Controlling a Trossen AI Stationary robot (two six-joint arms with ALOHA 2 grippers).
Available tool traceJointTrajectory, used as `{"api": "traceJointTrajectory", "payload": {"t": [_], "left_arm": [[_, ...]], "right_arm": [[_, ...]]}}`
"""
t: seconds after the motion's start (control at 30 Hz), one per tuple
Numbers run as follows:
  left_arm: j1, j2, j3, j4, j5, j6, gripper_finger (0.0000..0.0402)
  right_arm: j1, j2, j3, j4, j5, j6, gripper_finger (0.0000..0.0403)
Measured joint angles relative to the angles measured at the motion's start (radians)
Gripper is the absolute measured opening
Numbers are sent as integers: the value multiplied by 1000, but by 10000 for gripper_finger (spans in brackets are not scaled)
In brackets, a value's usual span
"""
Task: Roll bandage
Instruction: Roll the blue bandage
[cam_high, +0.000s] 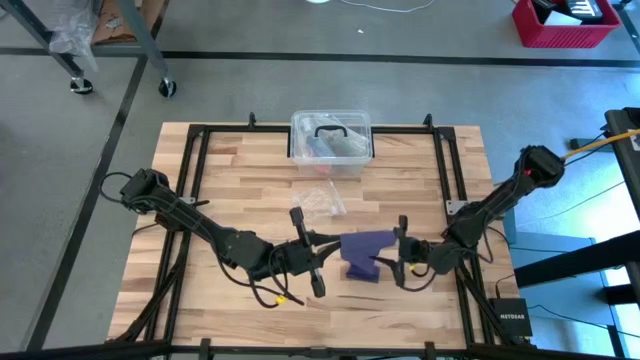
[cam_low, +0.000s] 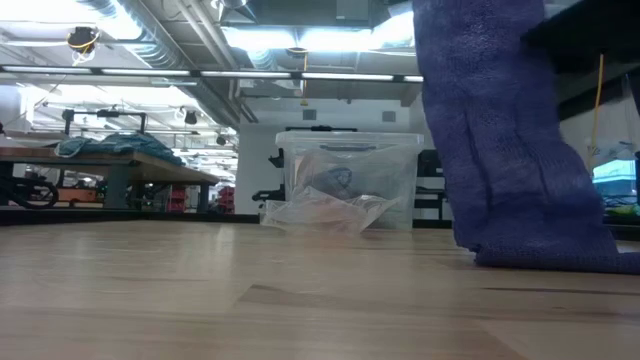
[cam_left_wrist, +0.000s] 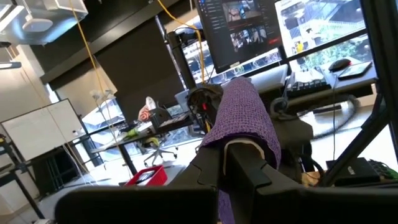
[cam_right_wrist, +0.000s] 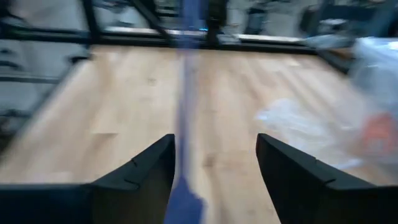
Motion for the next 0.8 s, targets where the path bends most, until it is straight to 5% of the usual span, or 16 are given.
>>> {"api": "traceJointTrajectory", "payload": {"t": [0.27,0.37,0.5,0.8], "left_arm": [[3,0,0,13,1,-4,8],[0,0,0,24,1,-7,5],[-3,1,0,28,1,3,3],[-14,1,0,178,-27,151,2]], "right_arm": [[-57,70,0,108,-180,-44,205],[-56,111,0,139,-130,-81,143],[-56,116,1,273,-208,-168,23],[115,116,92,224,-160,-198,8]]}}
